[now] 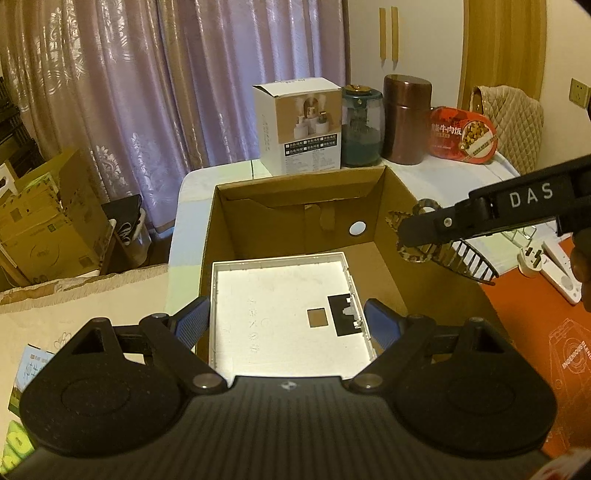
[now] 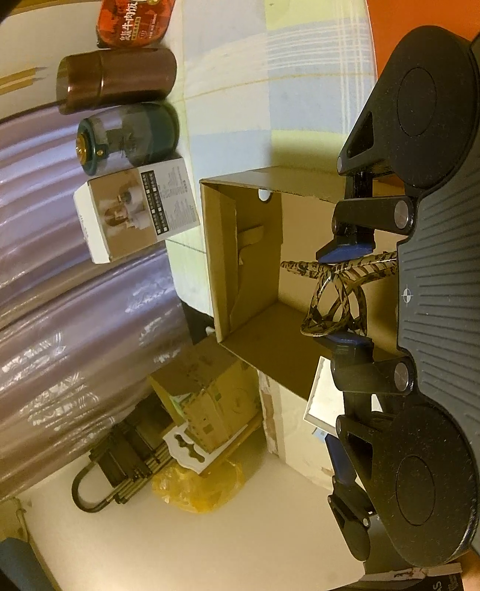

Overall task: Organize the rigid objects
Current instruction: 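Open the left tool over the box while the right tool releases the strap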

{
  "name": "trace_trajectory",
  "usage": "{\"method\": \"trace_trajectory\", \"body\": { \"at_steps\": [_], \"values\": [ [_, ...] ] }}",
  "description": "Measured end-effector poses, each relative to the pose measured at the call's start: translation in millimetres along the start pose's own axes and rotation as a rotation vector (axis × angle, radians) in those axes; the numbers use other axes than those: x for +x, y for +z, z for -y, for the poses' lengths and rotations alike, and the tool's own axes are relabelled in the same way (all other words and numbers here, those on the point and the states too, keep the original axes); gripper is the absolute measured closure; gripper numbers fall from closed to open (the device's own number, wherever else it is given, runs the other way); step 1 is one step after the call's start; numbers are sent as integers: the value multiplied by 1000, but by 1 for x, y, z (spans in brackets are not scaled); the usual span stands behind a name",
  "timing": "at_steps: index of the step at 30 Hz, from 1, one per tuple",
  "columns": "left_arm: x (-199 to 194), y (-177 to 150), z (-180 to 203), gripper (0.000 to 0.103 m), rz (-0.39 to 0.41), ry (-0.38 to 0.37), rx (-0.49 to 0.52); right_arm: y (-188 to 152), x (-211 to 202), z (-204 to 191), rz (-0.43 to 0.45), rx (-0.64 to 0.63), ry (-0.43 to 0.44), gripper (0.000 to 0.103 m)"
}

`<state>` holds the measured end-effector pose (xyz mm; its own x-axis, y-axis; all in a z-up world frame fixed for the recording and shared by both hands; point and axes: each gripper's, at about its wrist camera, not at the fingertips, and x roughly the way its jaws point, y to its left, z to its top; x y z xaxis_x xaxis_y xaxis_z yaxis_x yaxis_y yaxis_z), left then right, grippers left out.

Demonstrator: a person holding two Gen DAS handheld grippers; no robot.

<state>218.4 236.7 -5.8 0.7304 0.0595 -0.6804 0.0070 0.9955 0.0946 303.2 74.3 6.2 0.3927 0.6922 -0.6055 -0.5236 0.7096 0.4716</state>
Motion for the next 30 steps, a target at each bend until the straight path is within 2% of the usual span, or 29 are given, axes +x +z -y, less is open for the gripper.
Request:
{"method": "trace_trajectory", "body": {
  "at_steps": [21, 24, 26, 28, 29, 30],
  "values": [
    [30, 9, 5, 15, -2, -3, 26, 3, 11, 8, 6, 17, 2, 67],
    [30, 11, 5, 12, 8, 26, 22, 3, 11, 11, 15, 28, -11, 67],
    [26, 11, 4, 12, 16, 37, 22, 3, 11, 13, 23, 40, -12, 63],
    [20, 11, 2, 12, 21, 46, 12, 4, 8, 16, 43, 50, -6, 41],
    [17, 10, 1, 12, 22, 46, 5, 4, 4, 17, 59, 55, 0, 35],
    [14, 10, -1, 12, 27, 49, -3, 5, 1, 18, 68, 58, 5, 35]
  ]
}}
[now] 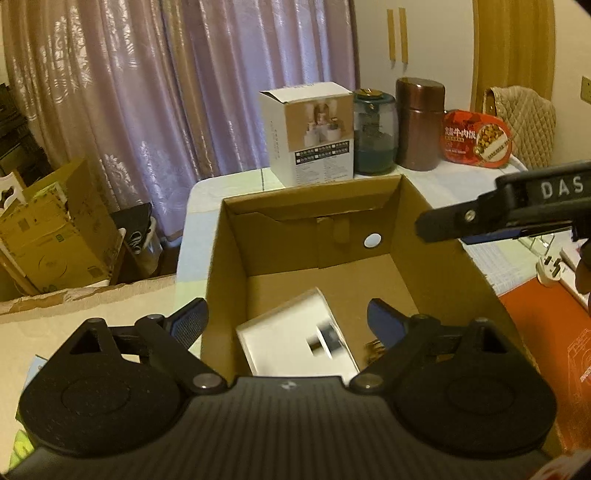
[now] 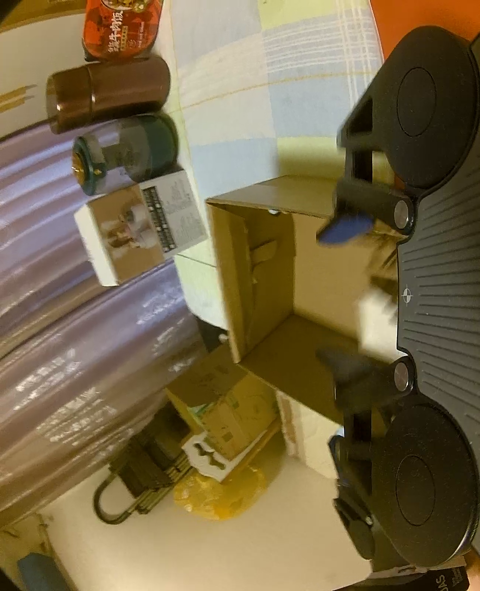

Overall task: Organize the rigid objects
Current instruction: 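Open the left tool over the box while the right tool releases the strap, then move both tools back over the plug and remotes on the mat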

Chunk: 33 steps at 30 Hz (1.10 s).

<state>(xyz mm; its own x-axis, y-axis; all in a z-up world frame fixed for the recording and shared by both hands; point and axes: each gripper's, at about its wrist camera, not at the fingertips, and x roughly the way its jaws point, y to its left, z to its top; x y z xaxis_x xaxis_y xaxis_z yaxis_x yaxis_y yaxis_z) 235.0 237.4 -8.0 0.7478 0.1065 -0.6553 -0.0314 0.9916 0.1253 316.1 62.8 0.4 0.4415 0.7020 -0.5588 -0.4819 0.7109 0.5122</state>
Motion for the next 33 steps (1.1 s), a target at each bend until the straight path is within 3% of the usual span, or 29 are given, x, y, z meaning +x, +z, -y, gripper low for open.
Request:
{"method": "trace_trajectory", "body": {
  "at_steps": [10, 23, 33],
  "values": [
    [-55, -8, 5, 13, 42, 1, -107, -11, -57, -2, 55, 10, 1, 35],
    [-130, -21, 60, 13, 63, -38, -133, -57, -155, -1, 92, -37, -88, 35],
    [-173, -21, 101, 13, 93, -51, -119, -70, -218, 13, 134, -30, -145, 35]
  ]
}}
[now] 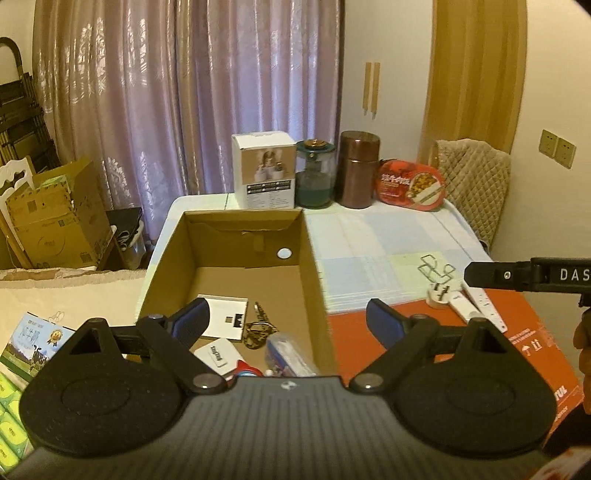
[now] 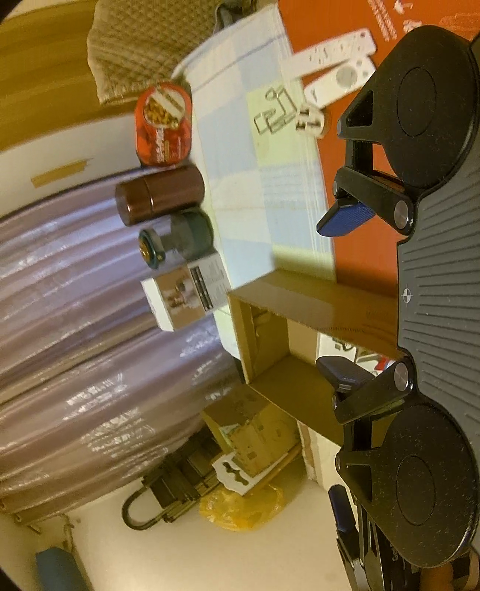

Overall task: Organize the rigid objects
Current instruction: 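Move both tools back over the plug and remotes on the mat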

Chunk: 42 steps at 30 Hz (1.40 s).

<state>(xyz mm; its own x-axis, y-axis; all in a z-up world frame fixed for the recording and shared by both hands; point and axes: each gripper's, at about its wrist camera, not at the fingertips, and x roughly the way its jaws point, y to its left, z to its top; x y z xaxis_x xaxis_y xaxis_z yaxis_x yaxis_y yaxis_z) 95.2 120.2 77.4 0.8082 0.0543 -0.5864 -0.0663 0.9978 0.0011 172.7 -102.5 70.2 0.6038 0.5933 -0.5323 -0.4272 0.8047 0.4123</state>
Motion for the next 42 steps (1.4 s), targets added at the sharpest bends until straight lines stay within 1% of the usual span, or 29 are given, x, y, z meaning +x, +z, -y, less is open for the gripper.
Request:
{"method": "trace_trajectory", "body": {
  "at_steps": [11, 19, 25, 29, 33, 42],
  "values": [
    [-21, -5, 38, 13, 14, -37, 14, 5, -53, 41, 57, 38, -64, 34],
    [-17, -6, 71, 13, 23, -104, 22, 2, -95, 91, 87, 61, -151, 34],
    [-4, -10, 96, 13, 3, -139, 36, -3, -119, 132, 99, 104, -226, 34],
    [7, -12, 112, 14, -12, -157, 51, -8, -129, 153, 96, 124, -258, 35],
    [18, -13, 128, 14, -24, -172, 65, -13, -132, 167, 87, 124, -283, 35],
    [40, -13, 152, 14, -45, -179, 90, -20, -122, 190, 60, 131, -296, 35]
  ]
}}
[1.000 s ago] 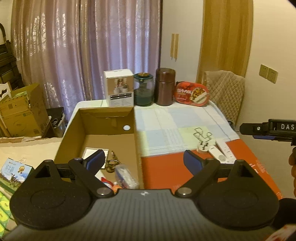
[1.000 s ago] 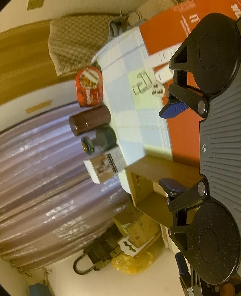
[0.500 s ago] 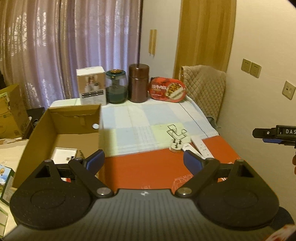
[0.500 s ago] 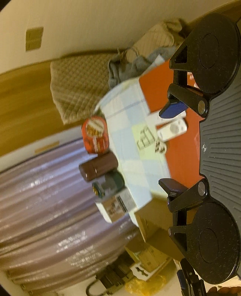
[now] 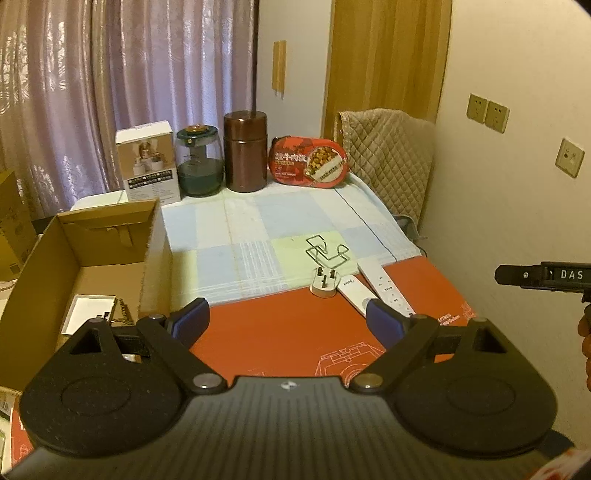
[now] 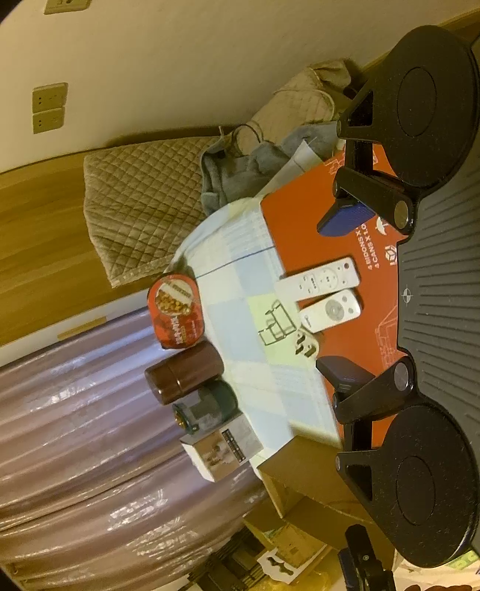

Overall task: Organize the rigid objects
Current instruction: 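Move both tools back over the plug and remotes on the mat, then grasp the white three-pin plug with the left tool while the right tool grasps the Midea remote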

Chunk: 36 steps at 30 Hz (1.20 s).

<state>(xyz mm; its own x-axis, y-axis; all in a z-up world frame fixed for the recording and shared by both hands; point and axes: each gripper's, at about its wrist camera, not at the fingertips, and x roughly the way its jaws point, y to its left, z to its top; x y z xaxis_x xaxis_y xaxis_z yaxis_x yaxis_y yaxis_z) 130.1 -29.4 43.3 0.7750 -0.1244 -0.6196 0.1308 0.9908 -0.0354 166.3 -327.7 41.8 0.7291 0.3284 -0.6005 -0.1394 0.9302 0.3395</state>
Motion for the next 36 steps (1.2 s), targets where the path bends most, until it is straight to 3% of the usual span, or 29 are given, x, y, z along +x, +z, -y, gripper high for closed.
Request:
{"method": "trace_trajectory", "body": {
  "at_steps": [10, 16, 26, 36],
  "values": [
    [45, -4, 11, 14, -40, -10, 15, -3, 38, 9, -49, -64, -1, 35],
    [83, -10, 15, 14, -80, -15, 31, -7, 70, 5, -84, -137, 43, 35],
    [144, -21, 10, 14, -113, -25, 26, -17, 149, -14, -185, -293, 117, 60],
    [188, -29, -4, 14, -130, -50, -9, -15, 224, -27, -234, -341, 92, 65]
  ]
}}
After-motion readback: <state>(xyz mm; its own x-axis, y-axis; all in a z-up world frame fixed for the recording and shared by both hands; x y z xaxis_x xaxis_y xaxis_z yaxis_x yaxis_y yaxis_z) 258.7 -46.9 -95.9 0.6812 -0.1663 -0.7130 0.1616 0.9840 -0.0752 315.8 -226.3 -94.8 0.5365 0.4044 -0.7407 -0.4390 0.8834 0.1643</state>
